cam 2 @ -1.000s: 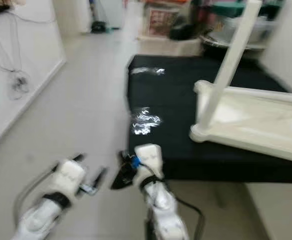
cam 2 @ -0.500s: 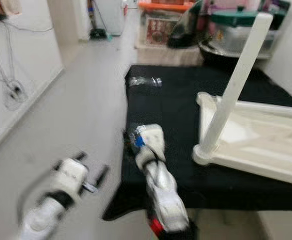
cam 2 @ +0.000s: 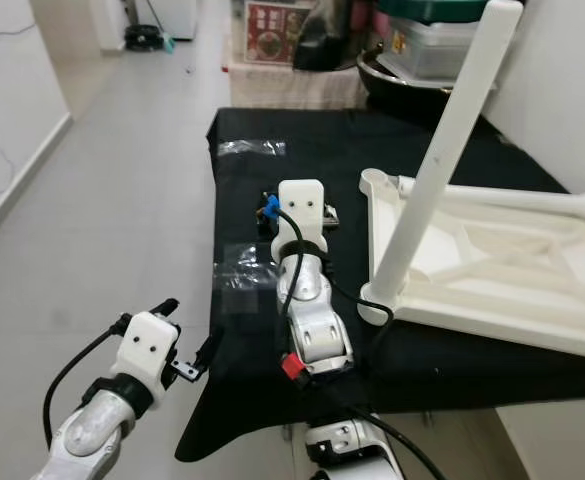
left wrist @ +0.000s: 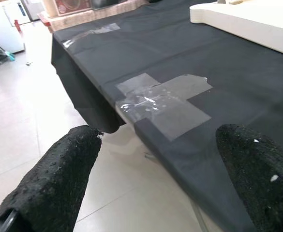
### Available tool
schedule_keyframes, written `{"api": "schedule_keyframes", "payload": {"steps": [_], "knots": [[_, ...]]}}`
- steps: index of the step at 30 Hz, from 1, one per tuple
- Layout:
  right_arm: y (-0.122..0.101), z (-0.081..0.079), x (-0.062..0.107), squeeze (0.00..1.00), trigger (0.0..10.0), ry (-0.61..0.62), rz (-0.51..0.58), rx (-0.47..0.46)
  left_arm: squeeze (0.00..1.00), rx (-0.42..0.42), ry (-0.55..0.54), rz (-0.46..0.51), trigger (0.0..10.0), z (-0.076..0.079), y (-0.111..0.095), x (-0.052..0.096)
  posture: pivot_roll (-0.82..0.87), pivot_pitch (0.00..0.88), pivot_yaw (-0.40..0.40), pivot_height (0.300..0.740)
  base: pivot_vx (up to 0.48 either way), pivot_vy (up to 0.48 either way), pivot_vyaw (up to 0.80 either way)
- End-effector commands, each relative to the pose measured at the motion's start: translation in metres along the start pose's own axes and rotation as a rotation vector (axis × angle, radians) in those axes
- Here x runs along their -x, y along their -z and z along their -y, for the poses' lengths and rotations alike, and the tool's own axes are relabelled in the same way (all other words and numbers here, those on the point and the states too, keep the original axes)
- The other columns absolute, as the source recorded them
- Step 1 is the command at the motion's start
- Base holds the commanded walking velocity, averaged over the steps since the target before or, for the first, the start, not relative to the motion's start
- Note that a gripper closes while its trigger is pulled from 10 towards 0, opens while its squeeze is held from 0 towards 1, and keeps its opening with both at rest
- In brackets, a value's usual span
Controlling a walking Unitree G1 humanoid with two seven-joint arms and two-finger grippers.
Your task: Building children table
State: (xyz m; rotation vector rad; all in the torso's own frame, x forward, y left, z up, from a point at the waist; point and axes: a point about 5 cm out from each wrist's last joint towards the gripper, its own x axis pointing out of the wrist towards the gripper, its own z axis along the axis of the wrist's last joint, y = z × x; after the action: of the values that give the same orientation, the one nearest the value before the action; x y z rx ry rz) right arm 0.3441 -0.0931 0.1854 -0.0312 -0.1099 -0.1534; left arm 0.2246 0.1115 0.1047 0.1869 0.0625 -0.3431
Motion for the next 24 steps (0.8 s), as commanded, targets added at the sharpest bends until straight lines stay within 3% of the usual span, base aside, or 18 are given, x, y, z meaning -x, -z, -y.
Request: {"api": "schedule_keyframes", "payload": {"steps": [1, 3, 6, 7, 9, 16, 21, 24], "knots": [[-0.002, 0.0, -0.004, 0.0, 10.0, 0.091, -0.011, -0.036, 0.0, 0.013, 0.011, -0.021, 10.0, 0.003, 0.003, 0.002, 0.08, 0.0, -0.087, 0.74, 0.0, 0.0, 0.0], [-0.006, 0.005, -0.009, 0.0, 10.0, 0.206, -0.005, -0.044, 0.0, 0.013, 0.013, -0.022, 10.0, 0.003, 0.003, 0.001, 0.09, 0.0, -0.089, 0.74, 0.0, 0.0, 0.0], [-0.006, 0.005, -0.009, 0.0, 10.0, 0.206, -0.005, -0.044, 0.0, 0.013, 0.013, -0.022, 10.0, 0.003, 0.003, 0.001, 0.09, 0.0, -0.089, 0.74, 0.0, 0.0, 0.0], [-0.007, 0.008, -0.012, 0.0, 10.0, 0.256, -0.004, -0.05, 0.0, 0.013, 0.014, -0.023, 10.0, 0.004, 0.003, 0.001, 0.09, 0.0, -0.09, 0.74, 0.0, 0.0, 0.0], [-0.003, 0.027, -0.023, 0.0, 10.0, 0.407, -0.044, -0.063, 0.0, 0.016, 0.013, -0.023, 10.0, 0.004, 0.003, 0.0, 0.08, 0.0, -0.09, 0.74, 0.0, 0.0, 0.0], [0.0, 0.037, -0.025, 0.0, 10.0, 0.487, -0.065, -0.073, 0.0, 0.016, 0.015, -0.023, 10.0, 0.004, 0.003, 0.0, 0.09, 0.0, -0.091, 0.74, 0.0, 0.0, 0.0], [0.007, 0.052, -0.016, 0.0, 10.0, 0.592, -0.09, -0.069, 0.0, 0.016, 0.014, -0.026, 10.0, 0.004, 0.003, 0.0, 0.08, 0.0, -0.084, 0.74, 0.0, 0.0, 0.0], [0.007, 0.052, -0.016, 0.0, 10.0, 0.592, -0.09, -0.069, 0.0, 0.016, 0.014, -0.026, 10.0, 0.004, 0.003, 0.0, 0.08, 0.0, -0.084, 0.74, 0.0, 0.0, 0.0]]}}
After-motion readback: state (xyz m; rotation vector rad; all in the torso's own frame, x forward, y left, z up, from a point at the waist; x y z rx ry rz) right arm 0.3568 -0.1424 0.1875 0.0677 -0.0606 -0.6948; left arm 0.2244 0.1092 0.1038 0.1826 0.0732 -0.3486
